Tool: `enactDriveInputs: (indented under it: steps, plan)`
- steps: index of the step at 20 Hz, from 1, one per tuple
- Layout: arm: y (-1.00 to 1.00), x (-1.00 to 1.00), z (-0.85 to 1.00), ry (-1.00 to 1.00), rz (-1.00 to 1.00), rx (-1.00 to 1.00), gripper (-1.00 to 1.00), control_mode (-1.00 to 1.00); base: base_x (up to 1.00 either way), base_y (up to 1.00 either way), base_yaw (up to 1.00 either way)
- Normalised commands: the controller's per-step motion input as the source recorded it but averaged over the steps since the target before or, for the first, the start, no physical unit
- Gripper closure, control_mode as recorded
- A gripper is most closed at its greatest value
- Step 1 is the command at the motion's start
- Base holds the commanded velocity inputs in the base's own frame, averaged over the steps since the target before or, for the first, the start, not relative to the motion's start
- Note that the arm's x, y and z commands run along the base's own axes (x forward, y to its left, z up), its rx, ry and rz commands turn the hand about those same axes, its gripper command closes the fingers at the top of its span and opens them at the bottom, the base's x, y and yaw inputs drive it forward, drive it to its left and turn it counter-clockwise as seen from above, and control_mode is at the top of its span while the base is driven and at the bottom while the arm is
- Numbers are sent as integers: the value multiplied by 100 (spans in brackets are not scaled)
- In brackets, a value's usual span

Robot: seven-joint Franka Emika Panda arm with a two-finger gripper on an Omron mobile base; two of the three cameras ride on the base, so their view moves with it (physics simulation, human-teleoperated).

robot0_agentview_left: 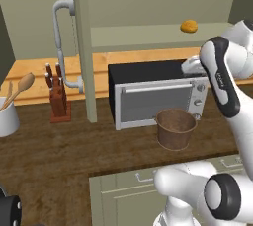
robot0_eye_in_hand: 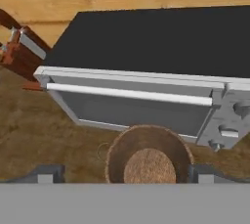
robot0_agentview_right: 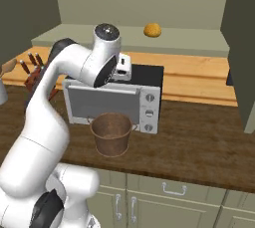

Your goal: Open the cabinet, pick up the bread from the cabinet and place it in the basket. Then move the basket to the dining counter.

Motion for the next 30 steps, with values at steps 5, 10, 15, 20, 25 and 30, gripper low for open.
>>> enactDriveInputs:
  steps: [5,10,15,20,25,30]
  plan:
    - [-2,5,47,-11,-30,-46,-100,-100,0,0,0]
    - [-29,43,6,0,-59,-7,-100,-100,0,0,0]
    - [-28,12,20,-2,-53,5,-100,-100,0,0,0]
    - [-17,-1,42,-30,8,0,-100,-100,0,0,0]
    - [-18,0,18,-37,28,0,-100,-100,0,0,0]
    - [-19,12,44,-7,13,0,-100,-100,0,0,0]
